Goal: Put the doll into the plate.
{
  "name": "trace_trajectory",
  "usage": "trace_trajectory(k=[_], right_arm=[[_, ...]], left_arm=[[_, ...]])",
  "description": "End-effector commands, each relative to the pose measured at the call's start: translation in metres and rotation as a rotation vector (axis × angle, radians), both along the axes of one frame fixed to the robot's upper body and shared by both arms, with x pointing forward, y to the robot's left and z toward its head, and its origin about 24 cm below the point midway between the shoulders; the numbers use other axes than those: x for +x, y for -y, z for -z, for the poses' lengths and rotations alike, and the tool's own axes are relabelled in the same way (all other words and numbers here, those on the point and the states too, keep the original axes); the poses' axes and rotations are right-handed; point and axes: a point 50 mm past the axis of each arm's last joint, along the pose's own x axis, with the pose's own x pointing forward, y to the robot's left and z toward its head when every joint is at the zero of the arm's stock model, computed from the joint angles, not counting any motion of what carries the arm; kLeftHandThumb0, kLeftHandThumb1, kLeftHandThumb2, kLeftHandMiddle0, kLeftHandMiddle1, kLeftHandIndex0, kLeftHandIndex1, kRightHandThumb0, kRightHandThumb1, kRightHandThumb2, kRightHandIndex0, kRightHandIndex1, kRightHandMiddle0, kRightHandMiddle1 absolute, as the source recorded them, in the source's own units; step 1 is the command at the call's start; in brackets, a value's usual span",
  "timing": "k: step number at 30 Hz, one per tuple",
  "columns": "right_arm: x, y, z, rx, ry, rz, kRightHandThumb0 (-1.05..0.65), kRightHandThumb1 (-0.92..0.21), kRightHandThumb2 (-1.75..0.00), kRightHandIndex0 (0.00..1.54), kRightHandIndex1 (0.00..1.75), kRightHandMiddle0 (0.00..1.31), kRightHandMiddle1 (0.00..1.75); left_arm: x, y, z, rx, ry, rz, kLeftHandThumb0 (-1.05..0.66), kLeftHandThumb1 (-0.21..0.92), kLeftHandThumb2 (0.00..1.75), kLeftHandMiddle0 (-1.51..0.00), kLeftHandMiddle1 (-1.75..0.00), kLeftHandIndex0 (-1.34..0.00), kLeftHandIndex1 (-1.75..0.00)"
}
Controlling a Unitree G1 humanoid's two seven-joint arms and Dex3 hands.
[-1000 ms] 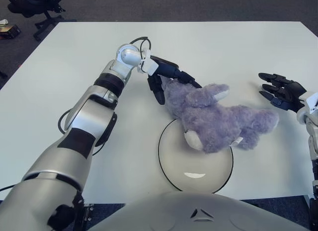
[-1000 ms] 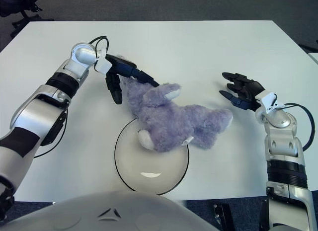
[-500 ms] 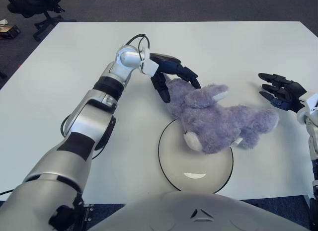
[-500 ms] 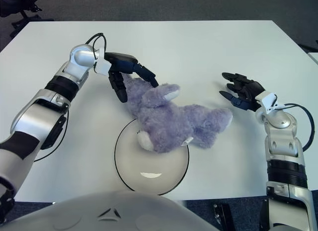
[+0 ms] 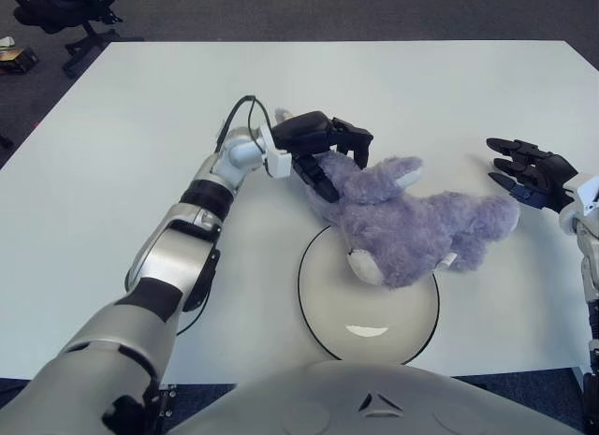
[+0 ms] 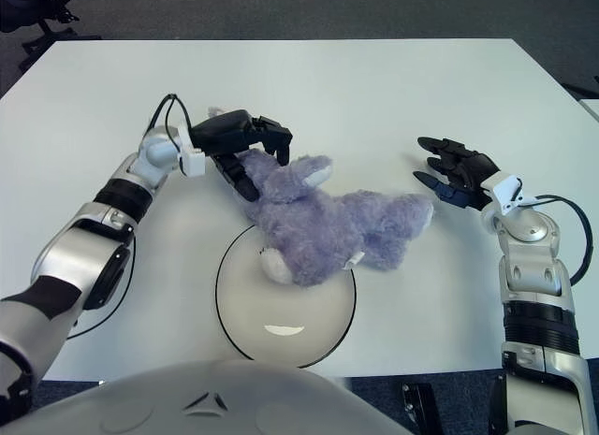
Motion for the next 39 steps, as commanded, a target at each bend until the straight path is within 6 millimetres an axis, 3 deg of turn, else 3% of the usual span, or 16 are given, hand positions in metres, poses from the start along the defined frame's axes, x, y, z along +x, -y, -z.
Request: trace_trajectory(k=[1,12,39], right_arm=[[-0.0005,0.0036,0.0024,-0.005,-0.023,0.004,-0.69,-0.92,-0.32,0.42,0.0,0.41,0.0],[-0.0012,0.0052,0.0024,-0.004,-0.014,0.005,-0.68,-0.92,-0.32,0.42,0.0,0.42,0.0],[-0.0019,0.0063,0.0035,0.0,-0.007,0.014,-0.69,-0.92,-0.32,0.42,0.0,0.42,0.01]], left_arm=[[-0.0047,-0.0021,0.0077,-0.007,0.02,-0.026,-0.35,0.92,0.11,-0.96,-1.75,-0.78,-1.75],[-0.0092,-0.0011,0.0085,-0.098,0.075,-0.055,-0.32,0.92,0.14,-1.02,-1.75,-0.81,-1.75],[-0.0086,-0.0036,0.0118,-0.096,0.14,-0.126,-0.25,0.92,0.23,-1.06,-1.75,-0.81,-1.75]])
